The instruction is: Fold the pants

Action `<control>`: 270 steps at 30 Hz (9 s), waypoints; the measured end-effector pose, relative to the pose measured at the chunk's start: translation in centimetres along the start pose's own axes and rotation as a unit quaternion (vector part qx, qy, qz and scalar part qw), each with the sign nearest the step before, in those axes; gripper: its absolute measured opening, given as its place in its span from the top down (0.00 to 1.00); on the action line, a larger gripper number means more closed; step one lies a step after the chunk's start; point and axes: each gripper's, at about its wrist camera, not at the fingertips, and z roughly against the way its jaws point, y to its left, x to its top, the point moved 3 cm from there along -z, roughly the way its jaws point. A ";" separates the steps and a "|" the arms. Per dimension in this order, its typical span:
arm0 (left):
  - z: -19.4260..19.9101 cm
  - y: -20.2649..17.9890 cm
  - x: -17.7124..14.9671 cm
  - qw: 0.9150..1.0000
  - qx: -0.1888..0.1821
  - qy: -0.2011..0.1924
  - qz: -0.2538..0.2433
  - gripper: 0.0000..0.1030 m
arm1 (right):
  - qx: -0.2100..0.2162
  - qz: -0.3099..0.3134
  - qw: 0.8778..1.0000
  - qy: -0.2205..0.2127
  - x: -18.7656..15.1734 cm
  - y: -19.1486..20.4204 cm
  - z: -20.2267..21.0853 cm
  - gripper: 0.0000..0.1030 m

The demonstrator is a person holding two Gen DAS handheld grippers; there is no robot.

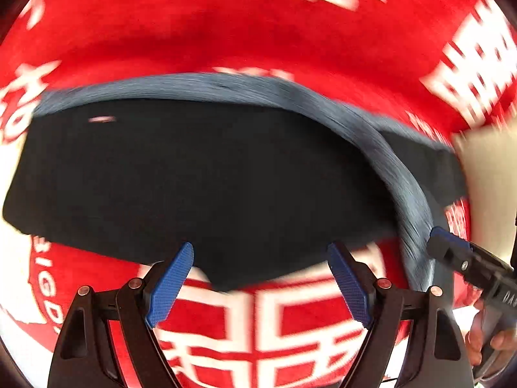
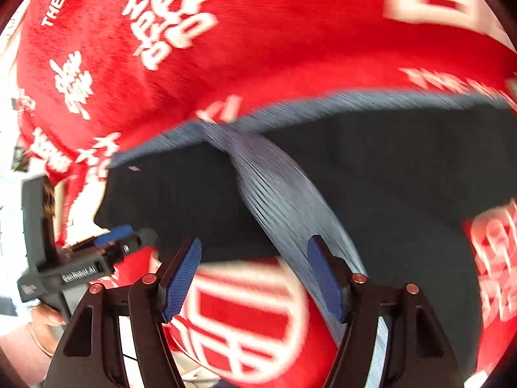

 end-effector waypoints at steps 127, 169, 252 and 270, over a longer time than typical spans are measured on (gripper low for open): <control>-8.0 -11.9 7.1 0.992 0.110 -0.045 -0.034 0.14 | -0.154 0.081 0.985 -0.009 9.3 -19.2 2.3 0.52; -1.8 24.2 6.4 0.962 0.243 -0.100 0.078 0.05 | -0.051 0.050 0.997 0.007 1.6 6.5 -4.0 0.45; -6.8 4.9 -4.0 0.998 0.042 -0.028 0.030 0.00 | -0.008 -0.094 0.995 0.010 -2.3 -3.4 -4.2 0.85; -5.8 -10.0 2.7 0.997 0.046 -0.056 0.008 0.00 | -0.077 -0.173 0.981 -0.054 -4.5 -14.1 4.9 0.61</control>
